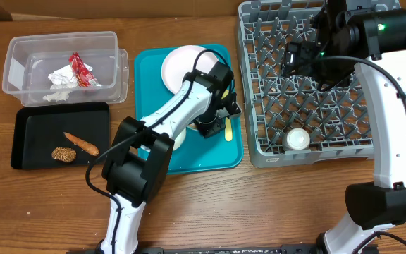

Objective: Sort waste into correct bins and load items into the dishwasher
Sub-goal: 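Grasp the second white bowl of rice with the left gripper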

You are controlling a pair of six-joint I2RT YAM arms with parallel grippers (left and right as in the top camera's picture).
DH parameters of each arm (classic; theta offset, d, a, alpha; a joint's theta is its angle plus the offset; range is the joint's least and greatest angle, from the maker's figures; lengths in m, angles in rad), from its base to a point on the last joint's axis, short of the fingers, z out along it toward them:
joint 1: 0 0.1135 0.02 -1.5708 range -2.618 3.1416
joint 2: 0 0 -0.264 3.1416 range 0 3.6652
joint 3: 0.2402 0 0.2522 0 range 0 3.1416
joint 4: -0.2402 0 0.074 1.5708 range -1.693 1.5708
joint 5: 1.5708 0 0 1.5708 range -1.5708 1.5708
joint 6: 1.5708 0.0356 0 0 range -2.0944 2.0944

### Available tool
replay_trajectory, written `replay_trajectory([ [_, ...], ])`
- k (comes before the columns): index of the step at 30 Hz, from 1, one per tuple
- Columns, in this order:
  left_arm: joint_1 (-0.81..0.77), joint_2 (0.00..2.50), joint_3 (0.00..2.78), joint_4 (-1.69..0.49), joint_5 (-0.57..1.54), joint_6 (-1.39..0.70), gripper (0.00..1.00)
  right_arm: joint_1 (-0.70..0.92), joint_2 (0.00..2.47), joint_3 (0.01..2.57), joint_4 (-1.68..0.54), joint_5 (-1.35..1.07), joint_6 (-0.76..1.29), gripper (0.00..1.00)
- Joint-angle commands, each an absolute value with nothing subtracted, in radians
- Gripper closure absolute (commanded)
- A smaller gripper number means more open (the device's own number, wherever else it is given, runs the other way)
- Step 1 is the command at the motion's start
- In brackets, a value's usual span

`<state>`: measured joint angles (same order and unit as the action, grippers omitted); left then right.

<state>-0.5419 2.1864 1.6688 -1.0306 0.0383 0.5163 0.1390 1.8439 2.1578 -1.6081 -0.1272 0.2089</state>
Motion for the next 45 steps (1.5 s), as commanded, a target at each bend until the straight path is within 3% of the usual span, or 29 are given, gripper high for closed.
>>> replay_trajectory([
  [1, -0.537, 2.197, 1.676, -1.039, -0.002, 0.469, 0.95, 0.144, 1.842, 2.17, -1.601, -0.133, 0.205, 0.04],
  [10, -0.535, 2.197, 1.859, -1.142, -0.011, 0.323, 0.96, 0.144, 1.842, 2.17, -1.604, -0.133, 0.205, 0.04],
  [15, -0.535, 2.197, 1.947, -1.174, 0.001, 0.246, 0.91, 0.144, 1.842, 2.17, -1.604, -0.133, 0.205, 0.04],
  [18, -0.537, 2.197, 1.942, -1.19, 0.001, 0.246, 0.96, 0.144, 1.842, 2.17, -1.607, -0.133, 0.205, 0.04],
  [26, -0.538, 2.197, 1.877, -1.287, 0.055, 0.212, 0.96, 0.144, 1.842, 2.17, -1.611, -0.133, 0.205, 0.04],
  [38, -0.55, 2.198, 1.7, -1.116, 0.109, 0.141, 0.96, 0.144, 1.842, 2.17, -1.607, -0.133, 0.205, 0.04],
  [45, -0.55, 2.197, 1.691, -1.107, 0.108, 0.141, 0.78, 0.144, 1.842, 2.17, -1.605, -0.133, 0.205, 0.04],
])
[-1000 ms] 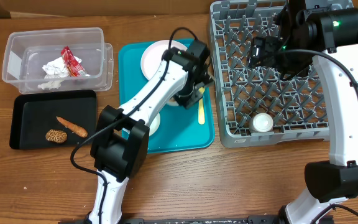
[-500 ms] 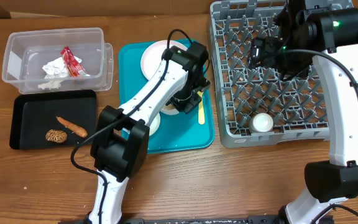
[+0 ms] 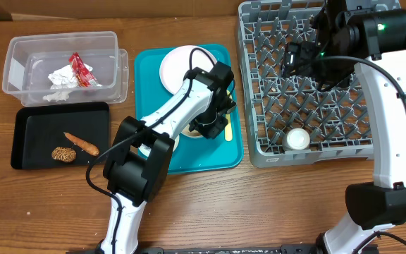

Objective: Sort waste into correct bins and load items into the dishwasher
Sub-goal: 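Grasp the second white bowl of rice with the left gripper, then tip the rice out over the black tray with the left gripper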

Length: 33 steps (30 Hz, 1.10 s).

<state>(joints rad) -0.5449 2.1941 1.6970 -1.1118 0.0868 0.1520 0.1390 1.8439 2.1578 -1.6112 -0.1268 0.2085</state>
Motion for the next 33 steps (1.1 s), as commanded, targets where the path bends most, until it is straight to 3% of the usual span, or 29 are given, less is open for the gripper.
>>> replay_trajectory([
  [1, -0.55, 2.197, 1.691, -1.106, 0.109, 0.14, 0.77, 0.144, 1.842, 2.17, -1.605, -0.133, 0.205, 0.04],
  [14, -0.551, 2.197, 1.752, -1.112, 0.094, 0.044, 0.83, 0.144, 1.842, 2.17, -1.594, -0.133, 0.205, 0.04],
  [19, -0.551, 2.197, 1.747, -1.106, 0.086, 0.044, 0.96, 0.144, 1.842, 2.17, -1.595, -0.133, 0.205, 0.04],
  [25, -0.55, 2.197, 1.754, -1.112, 0.081, 0.035, 0.96, 0.144, 1.842, 2.17, -1.596, -0.133, 0.205, 0.04],
  [33, -0.541, 2.197, 2.003, -1.34, 0.222, 0.023, 0.96, 0.144, 1.842, 2.17, -1.6, -0.133, 0.205, 0.04],
])
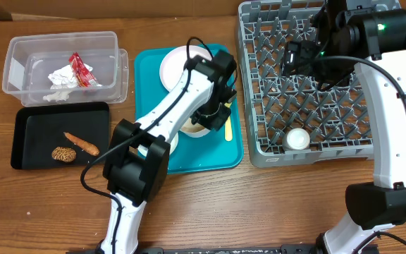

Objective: Sort waste into correct bins and load items into the dishwasher
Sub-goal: 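Tip the rice out over the black tray with the left gripper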

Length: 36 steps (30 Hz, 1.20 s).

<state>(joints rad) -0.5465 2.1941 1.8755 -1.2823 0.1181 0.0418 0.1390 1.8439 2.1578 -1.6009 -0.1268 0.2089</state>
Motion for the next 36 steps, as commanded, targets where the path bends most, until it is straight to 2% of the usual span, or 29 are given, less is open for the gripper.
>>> replay_trajectory([
  [1, -0.535, 2.197, 2.048, -1.375, 0.231, 0.023, 0.96, 0.144, 1.842, 2.17, -1.602, -0.133, 0.205, 0.04],
  [7, -0.461, 2.197, 2.328, -1.579, 0.281, 0.063, 0.96, 0.144, 1.842, 2.17, -1.609, -0.133, 0.205, 0.04],
  [12, -0.326, 2.191, 2.469, -1.69, 0.323, 0.095, 0.96, 0.144, 1.842, 2.17, -1.612, -0.133, 0.205, 0.04],
  [18, -0.044, 2.17, 2.469, -1.69, 0.581, 0.178, 0.96, 0.144, 1.842, 2.17, -1.621, -0.133, 0.205, 0.04],
  [22, 0.085, 2.165, 2.457, -1.69, 0.641, 0.18, 0.96, 0.144, 1.842, 2.17, -1.627, -0.133, 0.205, 0.04],
  [28, 0.174, 2.094, 2.381, -1.69, 0.64, 0.22, 0.96, 0.144, 1.842, 2.17, -1.625, -0.133, 0.205, 0.04],
  [36, 0.31, 1.975, 2.148, -1.69, 0.669, 0.347, 0.96, 0.144, 1.842, 2.17, -1.621, -0.133, 0.205, 0.04],
])
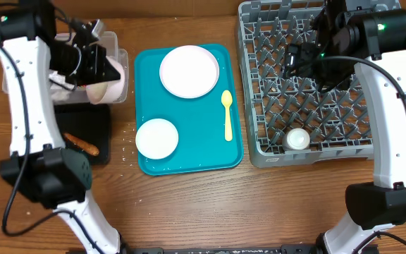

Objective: Sort waste into correct bins and load items into the dishwasher
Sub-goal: 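Tip the rice out over the black tray with the left gripper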

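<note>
My left gripper (101, 72) is shut on a pink cup (111, 85), held tipped on its side over the right end of the clear bin (122, 58) and the black tray (99, 121). A teal tray (189, 152) carries a large white plate (189, 70), a small white plate (156, 137) and a yellow spoon (227, 116). The grey dishwasher rack (259, 106) holds a white cup (297, 139) near its front. My right gripper (293, 58) hangs over the rack's middle; its jaws do not show clearly.
A carrot piece (84, 147) lies on the black tray, partly behind my left arm. The arm hides most of the clear bin's contents. Bare wooden table (210, 204) stretches along the front.
My left arm has gone from the middle of the teal tray to the far left, and the cup that was under it on the tray is now in its gripper over the bins. The right arm is unmoved.
My left gripper was low over the teal tray between the two plates, beside the yellow spoon, at all three earlier moments, shifting slightly around a cup there. Now the cup is off the tray, held tilted over the bin and black tray.
</note>
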You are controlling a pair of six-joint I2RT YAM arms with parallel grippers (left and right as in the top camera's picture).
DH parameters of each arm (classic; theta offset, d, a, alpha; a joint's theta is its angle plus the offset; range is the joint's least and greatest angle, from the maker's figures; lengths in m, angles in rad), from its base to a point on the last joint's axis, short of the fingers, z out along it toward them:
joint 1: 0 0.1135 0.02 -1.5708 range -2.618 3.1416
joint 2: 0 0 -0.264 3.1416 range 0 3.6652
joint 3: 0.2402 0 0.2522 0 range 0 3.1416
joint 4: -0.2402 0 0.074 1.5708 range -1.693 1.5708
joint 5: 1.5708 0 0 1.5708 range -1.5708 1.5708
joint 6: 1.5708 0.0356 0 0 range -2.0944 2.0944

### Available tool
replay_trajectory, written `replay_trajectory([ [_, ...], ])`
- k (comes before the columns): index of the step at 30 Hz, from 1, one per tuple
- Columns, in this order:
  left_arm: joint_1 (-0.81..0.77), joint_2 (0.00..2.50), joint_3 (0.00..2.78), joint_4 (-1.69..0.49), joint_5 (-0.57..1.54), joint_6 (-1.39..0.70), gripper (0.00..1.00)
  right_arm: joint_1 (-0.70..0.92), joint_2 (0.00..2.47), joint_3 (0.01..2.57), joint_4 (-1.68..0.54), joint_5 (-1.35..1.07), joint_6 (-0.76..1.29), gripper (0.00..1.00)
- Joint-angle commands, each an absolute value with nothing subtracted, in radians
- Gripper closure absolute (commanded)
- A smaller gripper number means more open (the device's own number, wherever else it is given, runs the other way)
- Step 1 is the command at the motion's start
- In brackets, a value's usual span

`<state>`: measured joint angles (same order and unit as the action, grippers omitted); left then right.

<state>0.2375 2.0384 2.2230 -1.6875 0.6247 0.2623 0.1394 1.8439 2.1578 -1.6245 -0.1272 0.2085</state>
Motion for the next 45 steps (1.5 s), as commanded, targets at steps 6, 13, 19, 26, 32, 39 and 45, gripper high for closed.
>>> replay_trajectory([
  [6, 0.472, 1.928, 1.947, -1.69, 0.868, 0.552, 0.96, 0.144, 1.842, 2.17, -1.621, -0.133, 0.205, 0.04],
  [13, 0.635, 1.93, 1.697, -1.544, 0.996, 0.711, 0.96, 0.144, 1.842, 2.17, -1.617, -0.133, 0.209, 0.04],
  [19, 0.741, 1.93, 1.543, -1.341, 1.086, 0.71, 0.96, 0.144, 1.842, 2.17, -1.622, -0.137, 0.209, 0.04],
  [26, 0.867, 1.931, 1.494, -1.236, 1.176, 0.71, 0.96, 0.144, 1.842, 2.17, -1.628, -0.137, 0.209, 0.04],
  [32, 0.922, 1.953, 1.494, -1.202, 1.272, 0.71, 0.96, 0.144, 1.842, 2.17, -1.629, -0.137, 0.209, 0.04],
  [39, 0.953, 2.024, 1.493, -1.204, 1.312, 0.637, 0.96, 0.144, 1.842, 2.17, -1.628, -0.137, 0.209, 0.04],
  [45, 1.009, 2.107, 1.493, -1.198, 1.383, 0.594, 0.96, 0.144, 1.842, 2.17, -1.626, -0.137, 0.209, 0.04],
])
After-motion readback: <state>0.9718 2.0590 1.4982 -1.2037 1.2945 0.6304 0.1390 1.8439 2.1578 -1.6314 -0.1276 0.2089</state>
